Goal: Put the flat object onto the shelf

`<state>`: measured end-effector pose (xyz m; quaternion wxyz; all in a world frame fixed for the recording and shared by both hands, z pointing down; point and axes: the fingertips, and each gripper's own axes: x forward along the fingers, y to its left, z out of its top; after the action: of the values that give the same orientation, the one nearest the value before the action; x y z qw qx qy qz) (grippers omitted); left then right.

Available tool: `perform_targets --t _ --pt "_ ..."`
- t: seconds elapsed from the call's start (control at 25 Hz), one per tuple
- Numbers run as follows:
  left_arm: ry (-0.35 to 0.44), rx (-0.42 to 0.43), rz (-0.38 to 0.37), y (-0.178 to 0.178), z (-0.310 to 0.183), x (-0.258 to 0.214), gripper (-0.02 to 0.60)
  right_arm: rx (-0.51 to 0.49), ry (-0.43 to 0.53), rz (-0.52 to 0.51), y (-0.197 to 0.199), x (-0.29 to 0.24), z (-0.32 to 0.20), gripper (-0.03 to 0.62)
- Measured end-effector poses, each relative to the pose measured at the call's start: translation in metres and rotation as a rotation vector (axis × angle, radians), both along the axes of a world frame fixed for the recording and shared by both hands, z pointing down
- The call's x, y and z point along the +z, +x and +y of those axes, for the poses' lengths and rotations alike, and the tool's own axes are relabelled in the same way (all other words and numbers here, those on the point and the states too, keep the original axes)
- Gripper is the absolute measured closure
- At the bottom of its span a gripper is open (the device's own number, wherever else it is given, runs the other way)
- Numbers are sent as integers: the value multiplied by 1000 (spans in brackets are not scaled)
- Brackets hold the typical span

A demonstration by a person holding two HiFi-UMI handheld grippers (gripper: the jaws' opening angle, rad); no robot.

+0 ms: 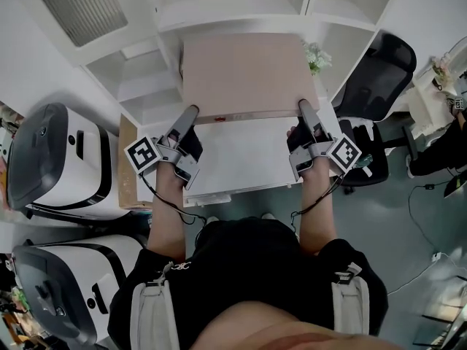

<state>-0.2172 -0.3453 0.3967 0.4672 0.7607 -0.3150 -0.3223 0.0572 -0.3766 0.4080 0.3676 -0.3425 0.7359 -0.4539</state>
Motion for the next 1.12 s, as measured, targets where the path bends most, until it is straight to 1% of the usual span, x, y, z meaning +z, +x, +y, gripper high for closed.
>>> perform_targets --t 0.16,0.64,0.84,1.12 --pt "13 -4 4 0 5 -7 276 -3 25 13 1 -10 1 296" --pt "106 -29 -3 -7 14 -43 276 -32 108 -1 -7 -44 8 298" --pt "116 -36 3 -9 12 -56 276 -27 132 6 -9 -59 4 298" --pt "156 -36 -6 -13 7 -72 275 -15 175 6 -11 -78 -3 298"
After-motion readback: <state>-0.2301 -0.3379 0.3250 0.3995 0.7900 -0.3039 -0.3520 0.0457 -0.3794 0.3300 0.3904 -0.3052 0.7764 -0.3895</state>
